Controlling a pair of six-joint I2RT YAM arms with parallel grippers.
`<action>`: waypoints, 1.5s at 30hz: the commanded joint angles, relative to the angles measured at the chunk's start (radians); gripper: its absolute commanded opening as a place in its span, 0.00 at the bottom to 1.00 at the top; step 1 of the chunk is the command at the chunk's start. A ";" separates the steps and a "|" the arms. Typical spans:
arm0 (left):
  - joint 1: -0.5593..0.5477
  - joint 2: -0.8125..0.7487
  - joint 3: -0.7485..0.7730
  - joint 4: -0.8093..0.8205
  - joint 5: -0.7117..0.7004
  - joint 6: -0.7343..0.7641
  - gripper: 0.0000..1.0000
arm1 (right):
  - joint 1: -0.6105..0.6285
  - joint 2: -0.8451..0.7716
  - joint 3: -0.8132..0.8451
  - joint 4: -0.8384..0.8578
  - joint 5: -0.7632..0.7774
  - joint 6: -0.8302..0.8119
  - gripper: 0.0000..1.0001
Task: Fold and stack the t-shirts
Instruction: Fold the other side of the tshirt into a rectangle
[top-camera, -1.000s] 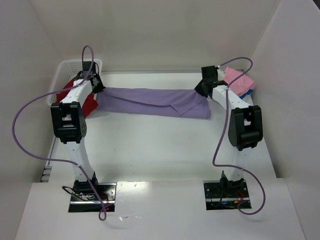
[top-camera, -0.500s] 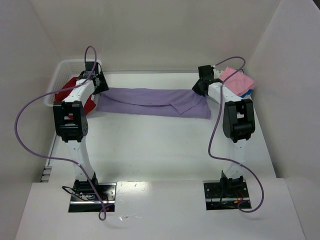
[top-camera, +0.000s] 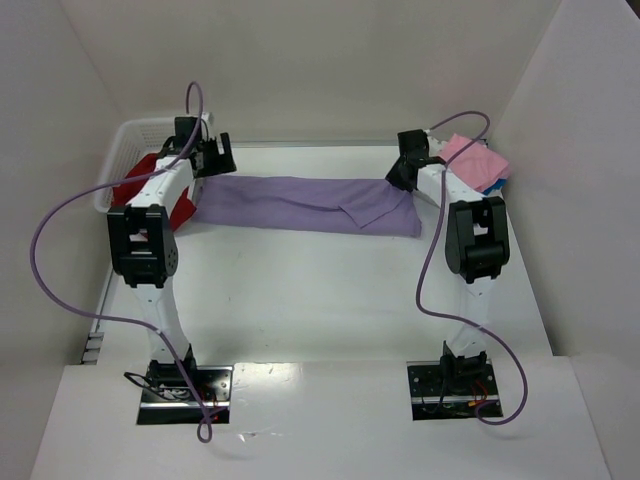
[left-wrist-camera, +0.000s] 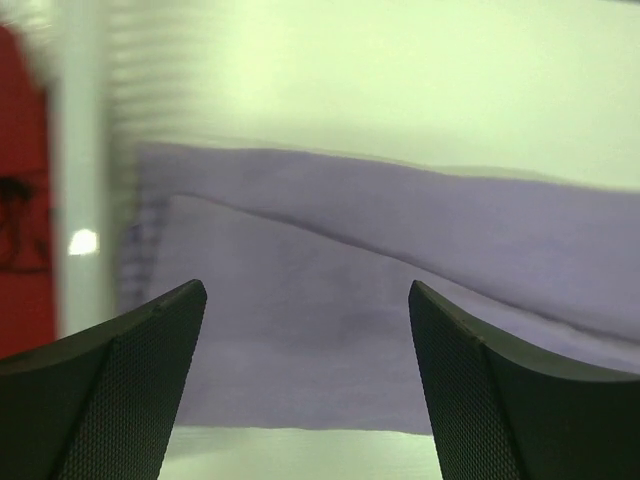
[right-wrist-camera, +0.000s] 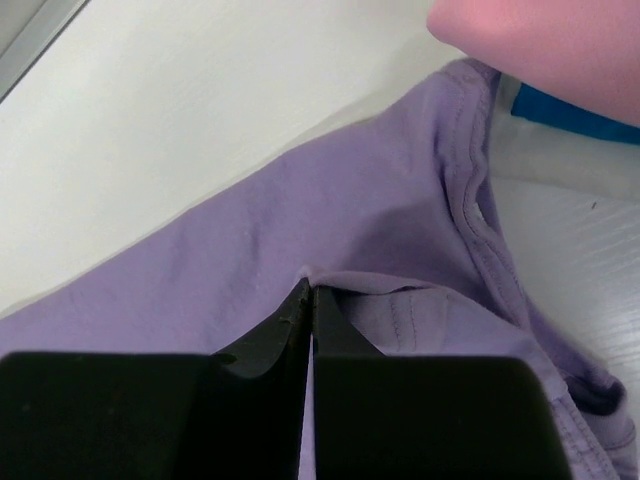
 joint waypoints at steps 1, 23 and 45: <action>-0.104 -0.006 0.042 0.007 0.104 0.108 0.90 | -0.008 0.025 0.067 0.054 0.003 -0.049 0.03; -0.305 0.145 0.056 -0.012 0.071 0.148 0.95 | -0.008 -0.186 -0.018 0.036 -0.159 -0.196 0.72; -0.333 0.128 -0.109 0.003 -0.070 0.114 0.99 | 0.098 -0.194 -0.315 0.132 -0.188 -0.082 0.67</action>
